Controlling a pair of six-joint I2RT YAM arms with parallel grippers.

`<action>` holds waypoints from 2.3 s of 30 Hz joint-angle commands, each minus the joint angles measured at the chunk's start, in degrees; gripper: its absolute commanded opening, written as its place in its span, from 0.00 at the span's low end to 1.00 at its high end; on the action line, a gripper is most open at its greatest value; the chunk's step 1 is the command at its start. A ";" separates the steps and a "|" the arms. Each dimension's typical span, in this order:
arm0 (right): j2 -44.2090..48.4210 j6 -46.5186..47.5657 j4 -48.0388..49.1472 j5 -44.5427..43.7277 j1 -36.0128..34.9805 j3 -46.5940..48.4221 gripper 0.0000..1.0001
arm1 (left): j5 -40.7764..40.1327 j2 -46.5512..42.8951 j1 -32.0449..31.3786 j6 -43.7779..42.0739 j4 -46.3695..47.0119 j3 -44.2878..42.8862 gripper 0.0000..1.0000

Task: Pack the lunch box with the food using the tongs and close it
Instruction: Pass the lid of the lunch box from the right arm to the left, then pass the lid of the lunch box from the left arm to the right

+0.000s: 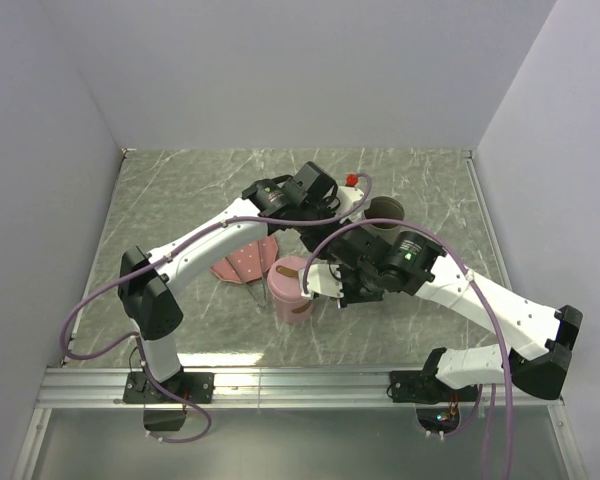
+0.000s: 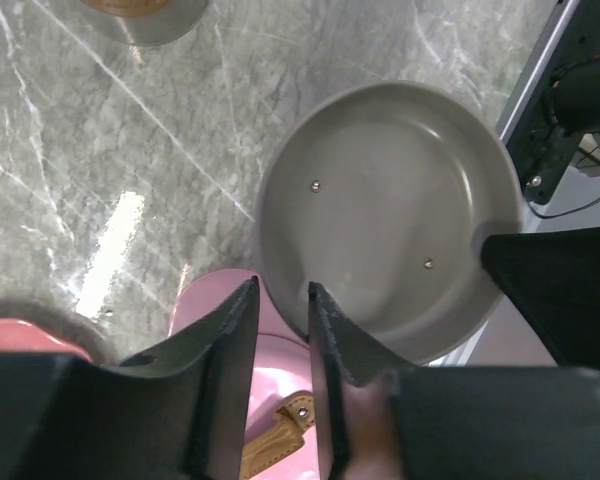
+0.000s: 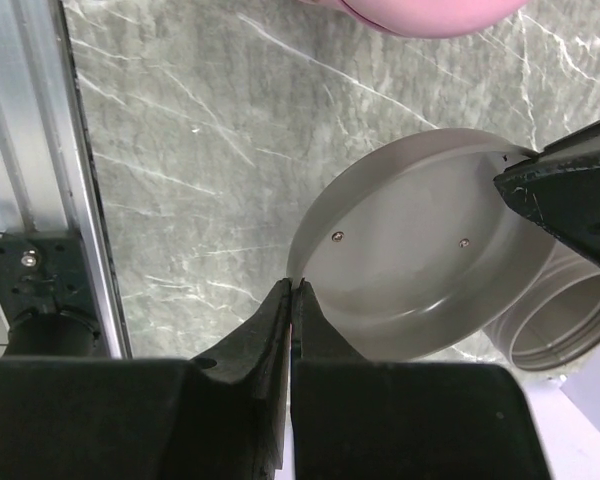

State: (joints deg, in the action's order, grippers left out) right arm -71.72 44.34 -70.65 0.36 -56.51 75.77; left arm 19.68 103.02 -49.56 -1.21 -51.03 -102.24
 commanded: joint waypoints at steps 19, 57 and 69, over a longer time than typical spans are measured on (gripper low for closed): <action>-1.23 -1.97 3.94 -7.21 -1.23 2.98 0.00 | -3.34 3.59 -2.21 0.86 -1.18 -0.42 0.00; 16.35 -9.61 34.61 -7.49 10.36 8.96 0.79 | 26.79 -3.00 12.46 10.07 12.60 3.62 0.00; 6.08 -37.11 33.91 28.58 39.18 15.81 0.81 | 41.41 -17.85 28.99 56.80 86.50 30.42 0.00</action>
State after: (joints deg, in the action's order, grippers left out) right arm -61.36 19.25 -36.67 12.82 -21.43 88.29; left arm 57.04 88.88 -21.61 39.27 8.32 -74.22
